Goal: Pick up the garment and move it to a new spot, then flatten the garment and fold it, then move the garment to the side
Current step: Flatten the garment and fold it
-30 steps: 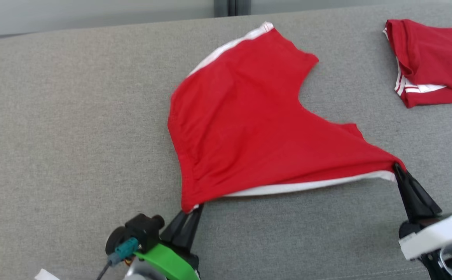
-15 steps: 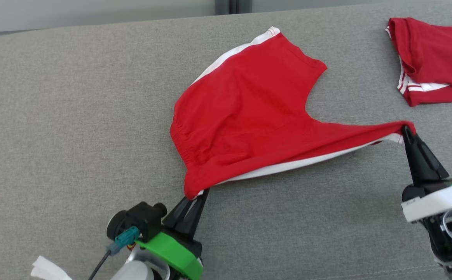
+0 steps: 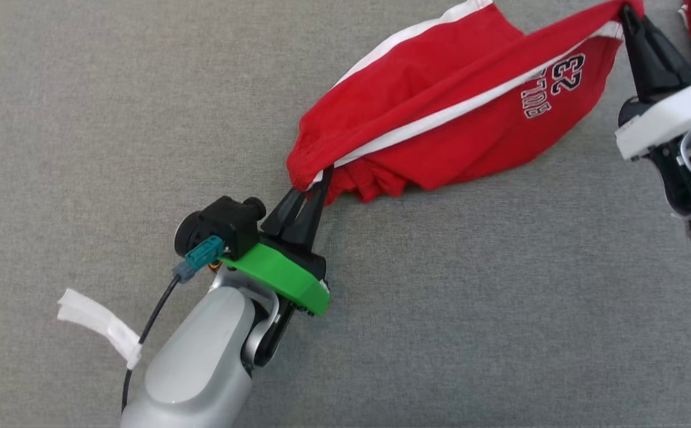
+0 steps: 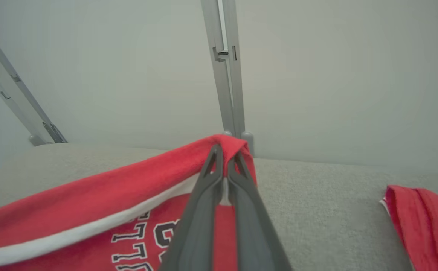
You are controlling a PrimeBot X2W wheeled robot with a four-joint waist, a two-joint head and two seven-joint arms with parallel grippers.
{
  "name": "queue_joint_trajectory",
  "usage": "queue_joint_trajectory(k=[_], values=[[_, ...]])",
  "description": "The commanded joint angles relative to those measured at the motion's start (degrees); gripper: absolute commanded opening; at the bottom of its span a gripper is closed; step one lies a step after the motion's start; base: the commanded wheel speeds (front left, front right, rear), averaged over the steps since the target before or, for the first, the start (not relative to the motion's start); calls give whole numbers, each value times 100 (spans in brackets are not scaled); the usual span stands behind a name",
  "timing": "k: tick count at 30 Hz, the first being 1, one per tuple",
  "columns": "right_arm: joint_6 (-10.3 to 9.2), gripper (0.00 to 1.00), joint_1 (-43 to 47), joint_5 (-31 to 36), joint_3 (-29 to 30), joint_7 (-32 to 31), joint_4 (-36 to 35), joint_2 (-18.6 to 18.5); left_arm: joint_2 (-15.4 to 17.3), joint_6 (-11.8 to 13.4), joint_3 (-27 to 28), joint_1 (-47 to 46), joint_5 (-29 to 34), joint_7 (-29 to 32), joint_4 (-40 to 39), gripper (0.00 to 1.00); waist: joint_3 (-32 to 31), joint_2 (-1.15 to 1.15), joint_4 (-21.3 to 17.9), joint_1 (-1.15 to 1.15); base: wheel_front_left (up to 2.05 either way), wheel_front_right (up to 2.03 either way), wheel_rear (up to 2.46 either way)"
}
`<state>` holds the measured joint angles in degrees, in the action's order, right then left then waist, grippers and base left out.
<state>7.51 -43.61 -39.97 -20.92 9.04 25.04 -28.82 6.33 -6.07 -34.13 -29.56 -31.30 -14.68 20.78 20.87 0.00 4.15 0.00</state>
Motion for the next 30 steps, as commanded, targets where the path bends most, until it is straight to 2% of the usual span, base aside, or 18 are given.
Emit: queue_joint_trajectory(k=[1,9,16,17,18,19,20,25,30], values=[[-5,0,-328,53,-91,-32,199,-32,-53,-40,0,-231,25,-21,82,0,414,0,380,0,0,0,0],[-6,0,-1857,-14,-658,-122,1578,49,-289,-91,-110,-930,-26,-50,486,0,920,0,739,0,0,0,0],[-6,0,-2517,-154,-1118,-76,2573,269,-338,-104,-166,-1177,-56,-53,545,0,1131,0,872,0,0,0,0],[-6,26,-2562,-176,-1162,-38,2658,284,-339,-98,-192,-1185,-85,-53,534,0,1141,0,875,0,0,0,0],[-6,100,-2602,-206,-1231,8,2747,312,-339,-54,-209,-1207,-84,-53,505,34,1145,0,878,0,0,0,0],[-5,100,-2616,-226,-1310,45,2793,343,-339,-29,-216,-1222,-66,-53,471,71,1141,0,876,0,0,0,0],[-5,100,-2622,-226,-1394,82,2815,354,-340,11,-210,-1217,-49,-54,449,100,1128,0,869,0,0,0,0],[-6,100,-2404,-308,-1948,270,2834,185,-339,185,-27,-890,149,-52,223,100,932,0,797,0,0,0,0],[-5,100,-2155,-552,-2311,383,2786,-114,-336,325,527,-360,586,-48,-301,100,705,0,744,0,0,0,0]])
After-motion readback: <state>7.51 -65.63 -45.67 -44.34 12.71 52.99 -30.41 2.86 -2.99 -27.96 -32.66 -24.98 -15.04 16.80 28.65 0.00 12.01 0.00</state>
